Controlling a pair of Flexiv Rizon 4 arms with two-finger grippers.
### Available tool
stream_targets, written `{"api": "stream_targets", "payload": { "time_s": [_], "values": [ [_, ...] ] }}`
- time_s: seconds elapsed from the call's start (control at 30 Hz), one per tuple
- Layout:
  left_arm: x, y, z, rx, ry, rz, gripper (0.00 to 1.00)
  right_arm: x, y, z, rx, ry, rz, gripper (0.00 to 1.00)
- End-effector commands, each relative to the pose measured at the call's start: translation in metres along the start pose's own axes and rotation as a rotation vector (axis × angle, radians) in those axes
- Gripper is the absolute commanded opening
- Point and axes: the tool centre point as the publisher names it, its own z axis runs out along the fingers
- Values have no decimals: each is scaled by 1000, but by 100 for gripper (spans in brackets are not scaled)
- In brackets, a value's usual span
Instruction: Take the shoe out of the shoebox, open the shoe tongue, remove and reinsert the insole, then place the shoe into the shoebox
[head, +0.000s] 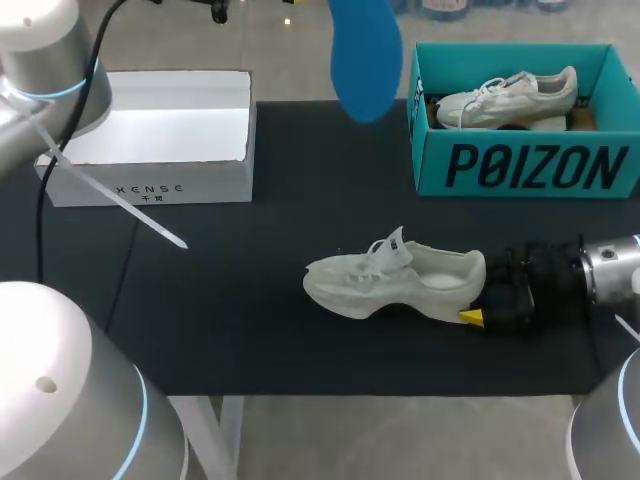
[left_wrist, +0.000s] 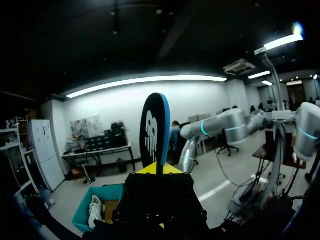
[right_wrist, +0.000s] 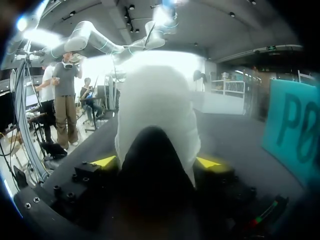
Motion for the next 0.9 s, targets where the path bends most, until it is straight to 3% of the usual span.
{"api": "stream_targets", "payload": {
  "time_s": [0.03, 0.3, 0.53, 0.67, 0.9],
  "values": [
    [-1, 0, 0, 1, 2, 1, 0, -1, -3, 2, -2, -3, 0, 100],
    [-1, 0, 0, 1, 2, 1, 0, 4, 0, -29, -25, -73, 5, 100],
    [-1, 0, 0, 1, 2, 1, 0, 7, 14, -65, 18, -113, -23, 100],
    [-1, 0, 0, 1, 2, 1, 0, 9, 29, -82, 130, -112, -45, 100],
    [-1, 0, 0, 1, 2, 1, 0, 10, 52, -98, 444, -113, -59, 100]
  ]
}}
